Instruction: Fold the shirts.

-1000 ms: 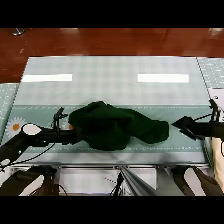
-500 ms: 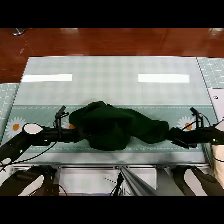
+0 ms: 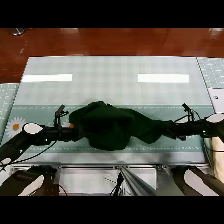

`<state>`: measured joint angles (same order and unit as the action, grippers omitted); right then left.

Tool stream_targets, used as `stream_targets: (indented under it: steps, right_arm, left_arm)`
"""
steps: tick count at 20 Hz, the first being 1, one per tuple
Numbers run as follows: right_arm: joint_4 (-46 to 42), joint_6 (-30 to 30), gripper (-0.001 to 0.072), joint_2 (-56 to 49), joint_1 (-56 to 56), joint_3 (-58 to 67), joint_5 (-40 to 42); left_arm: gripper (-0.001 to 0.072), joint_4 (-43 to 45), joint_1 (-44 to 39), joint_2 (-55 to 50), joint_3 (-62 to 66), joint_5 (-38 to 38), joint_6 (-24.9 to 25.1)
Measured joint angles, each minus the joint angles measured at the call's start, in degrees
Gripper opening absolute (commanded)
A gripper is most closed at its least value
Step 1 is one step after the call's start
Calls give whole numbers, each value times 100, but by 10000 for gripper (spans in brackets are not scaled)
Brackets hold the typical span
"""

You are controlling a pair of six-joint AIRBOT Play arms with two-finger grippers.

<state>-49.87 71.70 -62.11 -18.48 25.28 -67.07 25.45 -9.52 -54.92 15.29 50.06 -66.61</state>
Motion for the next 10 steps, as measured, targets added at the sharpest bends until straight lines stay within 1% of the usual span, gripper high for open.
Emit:
stream_targets:
  steps: [2, 5, 7, 10]
  right_arm:
    - [251, -245, 21, -70, 7, 289, -120]
    - [452, -372, 21, 46, 11, 1443, -466]
    - [533, -299, 21, 153, 11, 2850, -564]
    - [612, 33, 21, 227, 11, 5182, -634]
  left_arm:
    - [27, 9, 24, 22, 157, -26, 11]
    - [26, -9, 153, 258, 1088, 35, 114]
    - [26, -26, 302, 420, 2188, 44, 142]
    - [26, 186, 608, 542, 4282, 13, 96]
